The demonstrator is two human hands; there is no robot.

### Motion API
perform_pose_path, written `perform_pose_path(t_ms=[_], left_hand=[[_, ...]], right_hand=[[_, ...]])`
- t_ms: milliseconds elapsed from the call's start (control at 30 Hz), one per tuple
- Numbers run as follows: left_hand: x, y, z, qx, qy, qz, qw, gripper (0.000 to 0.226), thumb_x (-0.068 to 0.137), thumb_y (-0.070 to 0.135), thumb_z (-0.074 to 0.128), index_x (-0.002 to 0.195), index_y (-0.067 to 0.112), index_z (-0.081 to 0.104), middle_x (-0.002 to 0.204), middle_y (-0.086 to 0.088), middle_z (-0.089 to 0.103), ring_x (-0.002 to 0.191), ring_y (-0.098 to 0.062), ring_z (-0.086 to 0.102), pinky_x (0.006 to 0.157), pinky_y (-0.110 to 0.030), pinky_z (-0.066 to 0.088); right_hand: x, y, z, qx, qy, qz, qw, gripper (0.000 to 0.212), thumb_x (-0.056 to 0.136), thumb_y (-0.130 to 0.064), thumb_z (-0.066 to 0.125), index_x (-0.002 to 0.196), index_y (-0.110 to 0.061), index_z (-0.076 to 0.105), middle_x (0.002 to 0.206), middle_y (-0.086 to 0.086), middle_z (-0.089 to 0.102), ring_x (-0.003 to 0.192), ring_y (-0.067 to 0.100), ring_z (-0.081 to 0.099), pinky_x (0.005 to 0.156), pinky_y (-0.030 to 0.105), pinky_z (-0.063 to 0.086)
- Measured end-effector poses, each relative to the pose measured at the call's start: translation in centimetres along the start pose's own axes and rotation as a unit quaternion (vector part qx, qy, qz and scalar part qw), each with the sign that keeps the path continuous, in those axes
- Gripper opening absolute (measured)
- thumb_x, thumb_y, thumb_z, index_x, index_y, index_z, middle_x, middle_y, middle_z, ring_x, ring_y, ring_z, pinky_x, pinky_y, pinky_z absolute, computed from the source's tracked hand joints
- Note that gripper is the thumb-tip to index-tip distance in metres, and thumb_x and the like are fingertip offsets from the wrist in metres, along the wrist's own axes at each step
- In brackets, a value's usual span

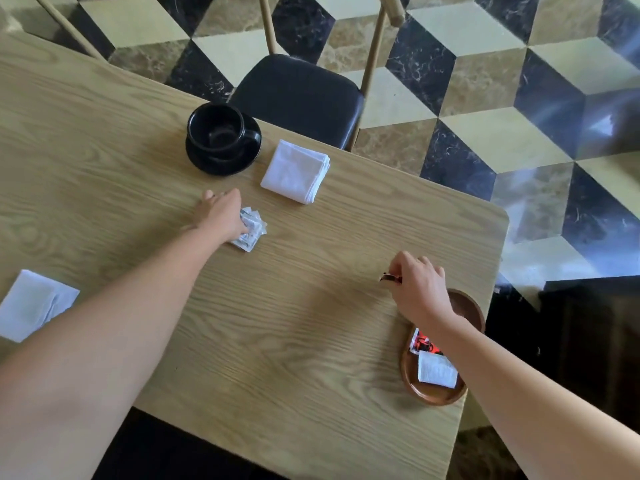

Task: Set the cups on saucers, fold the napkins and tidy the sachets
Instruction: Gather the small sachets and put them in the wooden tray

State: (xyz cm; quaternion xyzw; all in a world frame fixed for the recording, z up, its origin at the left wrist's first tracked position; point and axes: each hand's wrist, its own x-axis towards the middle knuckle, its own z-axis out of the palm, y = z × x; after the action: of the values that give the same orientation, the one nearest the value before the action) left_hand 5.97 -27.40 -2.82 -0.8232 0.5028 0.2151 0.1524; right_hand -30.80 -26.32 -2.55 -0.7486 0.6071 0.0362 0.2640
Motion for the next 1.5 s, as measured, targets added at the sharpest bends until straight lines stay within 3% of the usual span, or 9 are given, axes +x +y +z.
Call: perform_pose_path(t_ms=[133,233,333,400,667,800,1033,1233,1500], left_hand=[[-0.8,-0.1,0.4,-0.002,-0.009,-0.023,1.0,0.051,0.085,0.041,0.077,0.129,0.018,0.065,0.132,-0.013,0.056,0.124,-0.036,0.041,0.098,-0.042,0.043],[-3.3,1.7,1.1,-0.187,0.021,-0.037,0.981,0.03,0.08,0.031,0.081,0.103,0.014,0.073,0.112,-0.015,0.066,0.109,-0.032,0.057,0.086,-0.038,0.047],[-8.0,5.8,1.9,-0.454,0.006,-0.026,0.891,0.013,0.078,0.018,0.08,0.073,0.016,0.068,0.067,0.003,0.064,0.065,-0.017,0.06,0.061,-0.03,0.044],[-11.5,8.9,3.0,-0.595,-0.057,-0.019,0.802,0.014,0.081,0.009,0.077,0.073,0.017,0.069,0.061,0.008,0.066,0.055,-0.009,0.061,0.059,-0.026,0.049],[-22.3,18.0,8.7,-0.711,-0.244,-0.032,0.659,0.02,0.083,0.006,0.078,0.1,0.01,0.069,0.091,-0.008,0.076,0.075,-0.018,0.071,0.068,-0.031,0.059],[-25.7,20.5,9.9,-0.718,-0.282,-0.031,0.636,0.024,0.081,0.002,0.077,0.103,0.003,0.069,0.102,-0.02,0.074,0.088,-0.028,0.069,0.089,-0.043,0.054],[-27.4,23.7,9.5,-0.704,-0.302,-0.047,0.641,0.009,0.094,-0.004,0.061,0.095,0.003,0.066,0.088,-0.016,0.074,0.069,-0.018,0.073,0.07,-0.034,0.061],[-26.3,27.4,9.1,-0.703,-0.209,-0.135,0.666,0.019,0.094,-0.008,0.061,0.083,0.006,0.053,0.083,-0.017,0.063,0.062,-0.018,0.061,0.064,-0.031,0.055],[-25.7,30.3,8.9,-0.765,-0.214,-0.195,0.576,0.009,0.093,-0.008,0.062,0.093,0.001,0.061,0.087,-0.018,0.067,0.073,-0.024,0.065,0.064,-0.028,0.058]], right_hand=[[-2.7,-1.9,0.1,0.226,-0.012,0.087,0.97,0.029,0.082,-0.034,0.08,0.083,-0.02,0.054,0.073,-0.006,0.064,0.071,0.016,0.057,0.06,0.03,0.039],[-4.7,-2.8,-0.2,0.342,-0.013,0.136,0.93,0.023,0.08,-0.03,0.082,0.078,-0.015,0.064,0.069,-0.006,0.071,0.063,0.007,0.058,0.06,0.023,0.041],[-6.7,-3.4,-0.9,0.476,-0.039,0.192,0.857,0.013,0.083,-0.022,0.078,0.075,-0.018,0.069,0.064,-0.01,0.067,0.06,0.007,0.057,0.065,0.028,0.043],[-8.0,-3.4,-1.6,0.546,-0.042,0.196,0.813,0.005,0.085,-0.016,0.074,0.08,-0.013,0.075,0.071,-0.001,0.067,0.069,0.012,0.058,0.07,0.032,0.045],[-12.9,1.9,-3.5,0.613,0.001,0.222,0.758,0.016,0.091,-0.022,0.073,0.094,-0.007,0.078,0.089,0.015,0.075,0.082,0.019,0.065,0.079,0.036,0.048],[-15.6,5.4,-2.5,0.658,-0.019,0.261,0.706,0.022,0.093,-0.016,0.071,0.108,0.0,0.069,0.098,0.018,0.076,0.094,0.034,0.073,0.089,0.046,0.056],[-17.0,9.5,-1.4,0.628,0.008,0.297,0.719,0.021,0.094,-0.015,0.069,0.115,-0.011,0.067,0.106,0.013,0.077,0.103,0.035,0.073,0.1,0.058,0.053],[-13.7,10.0,-2.2,0.515,0.021,0.228,0.826,0.016,0.097,-0.018,0.061,0.11,-0.016,0.07,0.097,0.002,0.075,0.093,0.023,0.072,0.082,0.04,0.054],[-9.9,12.6,-3.0,0.365,-0.01,0.15,0.919,0.026,0.098,-0.028,0.06,0.124,-0.023,0.064,0.103,-0.008,0.066,0.093,0.012,0.064,0.077,0.028,0.054]])
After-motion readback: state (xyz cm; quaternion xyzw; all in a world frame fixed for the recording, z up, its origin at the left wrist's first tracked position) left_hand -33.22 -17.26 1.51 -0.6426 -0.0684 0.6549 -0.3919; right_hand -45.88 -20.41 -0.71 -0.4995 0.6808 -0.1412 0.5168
